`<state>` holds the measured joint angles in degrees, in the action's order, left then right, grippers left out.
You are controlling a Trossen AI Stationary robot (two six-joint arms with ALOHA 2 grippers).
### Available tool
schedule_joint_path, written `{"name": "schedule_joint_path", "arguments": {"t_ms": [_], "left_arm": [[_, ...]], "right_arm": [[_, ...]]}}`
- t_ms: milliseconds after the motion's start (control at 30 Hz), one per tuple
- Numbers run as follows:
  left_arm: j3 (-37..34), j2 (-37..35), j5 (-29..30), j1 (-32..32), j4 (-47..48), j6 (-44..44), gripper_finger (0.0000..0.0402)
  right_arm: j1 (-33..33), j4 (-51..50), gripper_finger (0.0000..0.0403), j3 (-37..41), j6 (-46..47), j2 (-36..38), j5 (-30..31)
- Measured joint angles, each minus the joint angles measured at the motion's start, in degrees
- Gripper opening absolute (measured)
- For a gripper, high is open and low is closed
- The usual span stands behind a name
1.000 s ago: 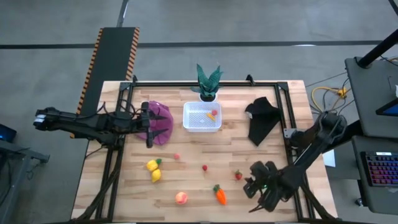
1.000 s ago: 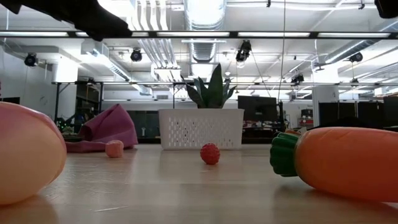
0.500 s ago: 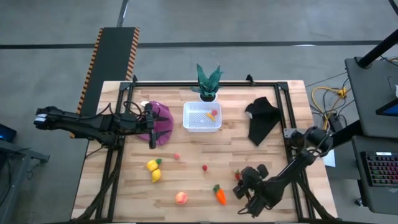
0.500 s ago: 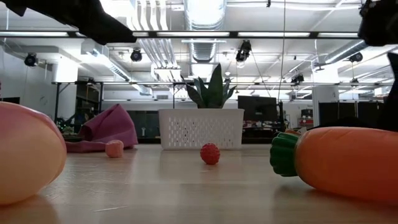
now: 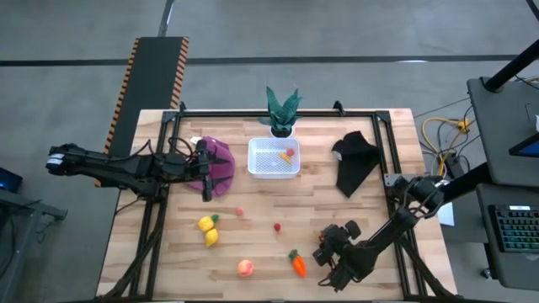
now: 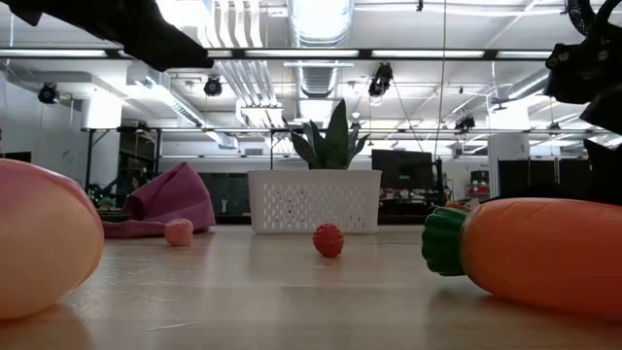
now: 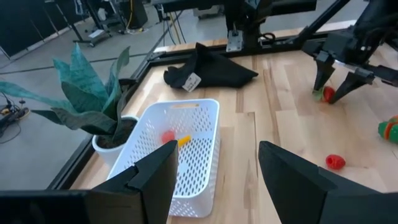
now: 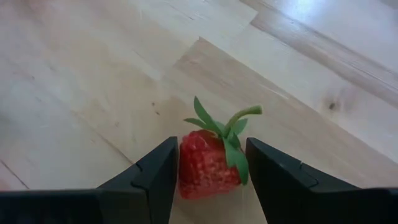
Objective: Build produce basket
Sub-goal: Put the strawberry into the white basket
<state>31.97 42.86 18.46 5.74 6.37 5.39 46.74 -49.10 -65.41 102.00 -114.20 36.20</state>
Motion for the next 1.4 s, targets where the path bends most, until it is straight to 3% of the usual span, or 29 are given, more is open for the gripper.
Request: {"name": "schedule_joint_path", "arguments": {"t_ms": [133,333,667,800,1033,1133,1233,1400], "left_arm": [[0.00,0.28,0.00,0.01,0.10,0.00,0.0209],[0.01,0.54,0.02,0.00,-0.16,0.02,0.0209],[0.00,-0.16,0.01,0.00,0.23,0.00,0.0209],[0.00,-0.17,0.02,0.00,0.19,0.00,0.0209],[0.00,-0.08,0.07,0.00,0.04,0.02,0.0209],[0.00,-0.14,0.07,0.00,0.13,0.02,0.0209],[0.00,-0.22,0.13,0.00,0.03,0.02,0.0209],[0.00,-0.32,0.18,0.00,0.02,0.04,0.0209]], "right_arm": [[-0.04,-0.46,0.0171,0.12,-0.32,0.89,-0.76],[-0.02,-1.60,0.0121,0.18,-0.23,1.96,-2.09],[-0.02,-2.23,0.0119,-0.85,-1.09,2.97,-1.66],[0.00,-2.21,0.0119,-0.87,-3.30,6.06,6.19],[0.24,-2.04,0.0119,-0.74,-12.63,14.82,33.30],[0.26,-1.70,0.0120,-0.59,-18.98,18.63,40.65],[-0.63,-1.67,0.0120,-0.42,-26.12,22.22,43.49],[-4.15,-1.51,0.0120,-0.33,-37.72,28.17,41.35]]}}
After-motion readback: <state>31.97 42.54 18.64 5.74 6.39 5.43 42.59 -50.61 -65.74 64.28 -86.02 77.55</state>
